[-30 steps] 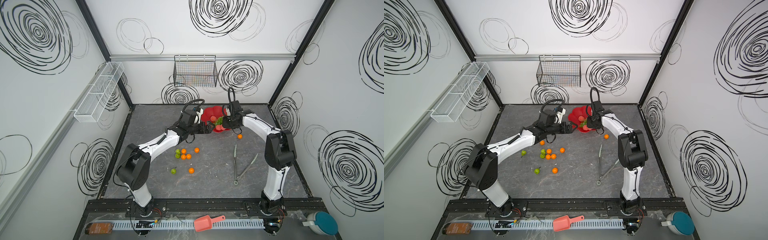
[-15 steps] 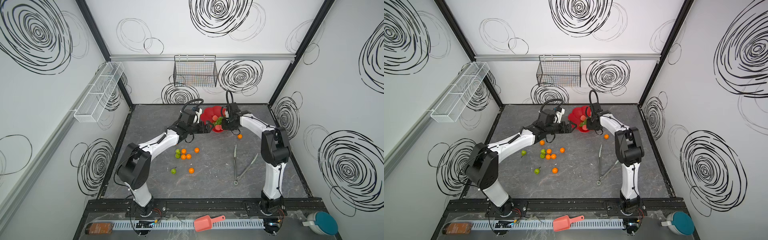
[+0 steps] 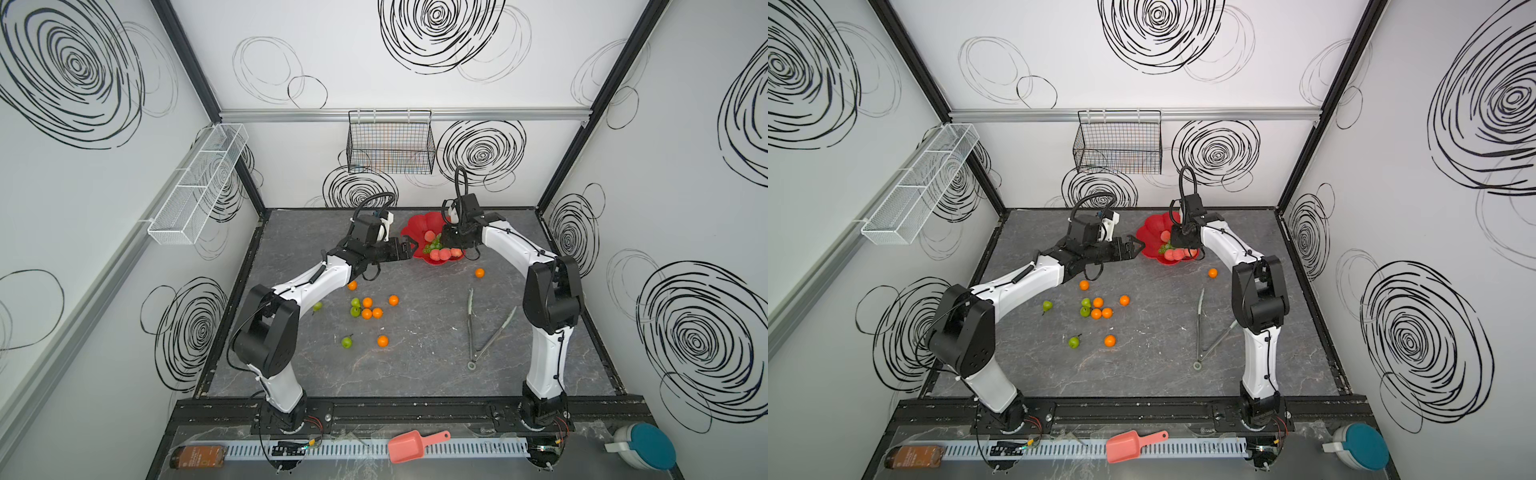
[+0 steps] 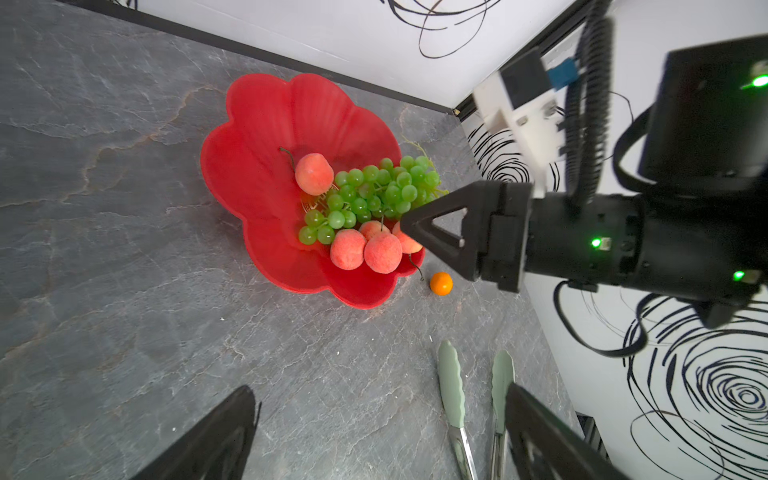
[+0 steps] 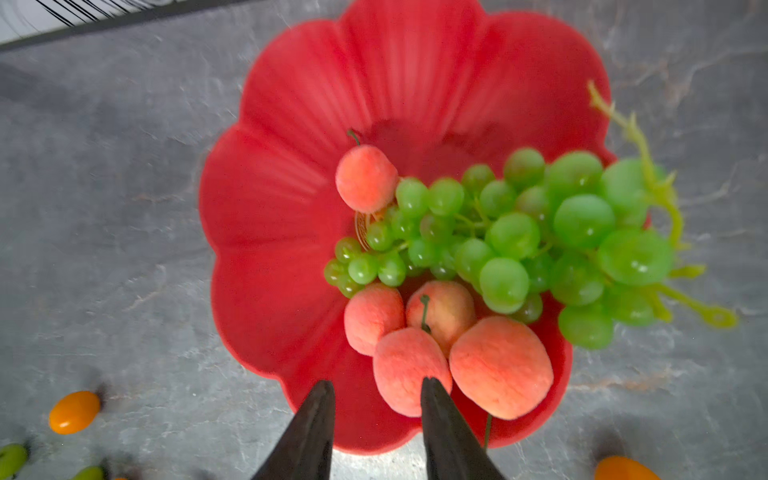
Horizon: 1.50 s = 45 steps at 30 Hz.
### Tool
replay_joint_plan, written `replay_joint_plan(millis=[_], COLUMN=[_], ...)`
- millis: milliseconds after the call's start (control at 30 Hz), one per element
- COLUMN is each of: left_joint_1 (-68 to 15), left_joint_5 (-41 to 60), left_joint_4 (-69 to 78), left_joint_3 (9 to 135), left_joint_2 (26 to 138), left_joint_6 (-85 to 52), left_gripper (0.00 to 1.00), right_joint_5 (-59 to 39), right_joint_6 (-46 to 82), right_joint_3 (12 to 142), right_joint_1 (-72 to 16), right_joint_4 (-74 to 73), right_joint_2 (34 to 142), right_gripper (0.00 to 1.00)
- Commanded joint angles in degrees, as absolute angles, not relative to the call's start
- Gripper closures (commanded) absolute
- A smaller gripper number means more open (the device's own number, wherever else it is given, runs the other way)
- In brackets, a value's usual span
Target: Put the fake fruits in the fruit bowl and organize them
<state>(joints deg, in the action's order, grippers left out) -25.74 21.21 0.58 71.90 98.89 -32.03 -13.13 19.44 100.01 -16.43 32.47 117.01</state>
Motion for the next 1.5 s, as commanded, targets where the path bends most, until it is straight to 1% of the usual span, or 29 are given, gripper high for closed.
replay_joint_plan(millis=[0,167,333,467,600,767,1067,1233,1467], left_joint_1=[-24.71,-23.32,-23.16,-23.04,-23.07,-23.00,-22.67,-22.21,-22.02], left_joint_5=[22.15,23.00,24.38,25.38,25.76,25.97,26.15,26.28,26.44], left_joint_4=[5.21,10.68,11.16,10.90,10.81,10.80,10.76,10.88,10.88], left_joint_3=[73.02,71.20,71.58,72.27,72.73,72.99,72.95,72.86,72.86], left_joint_2=[99.84,100.17,101.23,102.17,102.48,102.61,102.67,102.66,102.61], left_joint_6=[-32.07,-34.57,-35.23,-35.46,-35.51,-35.55,-35.68,-36.00,-36.08], left_gripper=[0.04,0.04,0.04,0.04,0.04,0.04,0.04,0.04,0.04], right_joint_5=[-14.15,-14.17,-13.22,-11.60,-9.04,-6.15,2.50,5.61,5.64], right_joint_6=[19.28,18.55,16.49,14.01,12.37,10.02,6.21,4.98,4.48], right_joint_3=[105.36,113.67,121.46,123.87,125.02,130.23,130.87,130.86,130.95], right_joint_1=[-16.38,-16.47,-16.55,-16.93,-17.57,-18.88,-22.12,-22.59,-22.65], right_joint_4=[31.44,32.74,34.70,34.38,33.53,36.60,35.11,35.20,35.25], right_joint_2=[121.22,128.13,133.91,136.34,137.98,141.85,143.35,143.65,144.59], right_gripper=[0.61,0.61,0.61,0.60,0.57,0.52,0.50,0.47,0.43])
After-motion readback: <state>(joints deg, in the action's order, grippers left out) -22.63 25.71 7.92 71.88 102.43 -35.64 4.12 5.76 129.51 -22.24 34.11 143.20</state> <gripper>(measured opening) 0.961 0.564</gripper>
